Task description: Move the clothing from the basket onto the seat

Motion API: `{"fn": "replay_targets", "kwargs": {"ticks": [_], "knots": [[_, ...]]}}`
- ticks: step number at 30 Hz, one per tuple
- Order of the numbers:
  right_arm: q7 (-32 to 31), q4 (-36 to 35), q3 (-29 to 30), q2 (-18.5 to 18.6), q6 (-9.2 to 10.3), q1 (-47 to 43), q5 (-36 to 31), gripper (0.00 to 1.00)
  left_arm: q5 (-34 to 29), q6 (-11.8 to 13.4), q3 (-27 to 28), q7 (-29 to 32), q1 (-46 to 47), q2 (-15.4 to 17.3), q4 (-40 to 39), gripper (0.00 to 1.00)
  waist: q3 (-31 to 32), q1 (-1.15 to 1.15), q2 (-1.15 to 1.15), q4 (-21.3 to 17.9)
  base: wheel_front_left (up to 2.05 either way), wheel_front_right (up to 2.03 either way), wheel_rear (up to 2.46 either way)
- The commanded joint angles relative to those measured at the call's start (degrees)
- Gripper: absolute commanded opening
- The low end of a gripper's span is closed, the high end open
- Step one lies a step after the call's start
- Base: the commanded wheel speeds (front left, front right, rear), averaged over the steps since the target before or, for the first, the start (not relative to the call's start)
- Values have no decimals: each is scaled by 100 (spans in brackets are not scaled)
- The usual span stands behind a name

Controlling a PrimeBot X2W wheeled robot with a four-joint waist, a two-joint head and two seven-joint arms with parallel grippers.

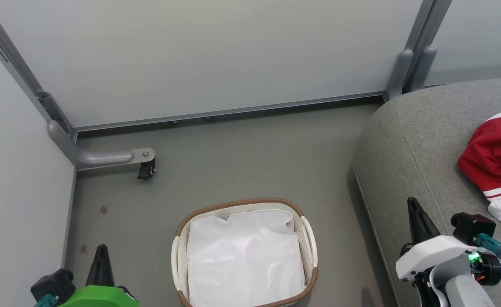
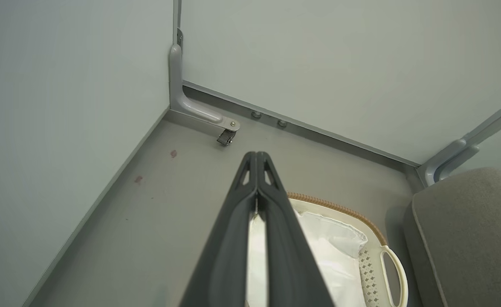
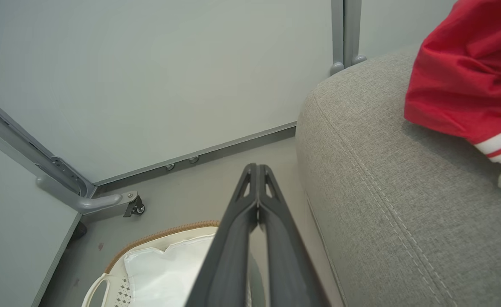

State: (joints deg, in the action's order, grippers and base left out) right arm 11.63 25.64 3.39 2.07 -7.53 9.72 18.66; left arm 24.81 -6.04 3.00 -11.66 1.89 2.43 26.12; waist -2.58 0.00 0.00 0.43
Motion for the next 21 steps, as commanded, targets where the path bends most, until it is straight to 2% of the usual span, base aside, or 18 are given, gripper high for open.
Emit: {"fn": "replay_targets", "kwargs": {"ticks": [1, 21], "knots": [[-51, -149, 25, 34, 1, 21, 288, 0, 255, -14, 23, 46, 108, 23, -134, 0, 3, 0, 0, -1, 0, 0, 0], [-502, -444, 87, 51, 2, -92, 2160, 0, 1972, -55, 101, 503, 206, 33, -438, 0, 44, 0, 0, -8, 0, 0, 0]]}}
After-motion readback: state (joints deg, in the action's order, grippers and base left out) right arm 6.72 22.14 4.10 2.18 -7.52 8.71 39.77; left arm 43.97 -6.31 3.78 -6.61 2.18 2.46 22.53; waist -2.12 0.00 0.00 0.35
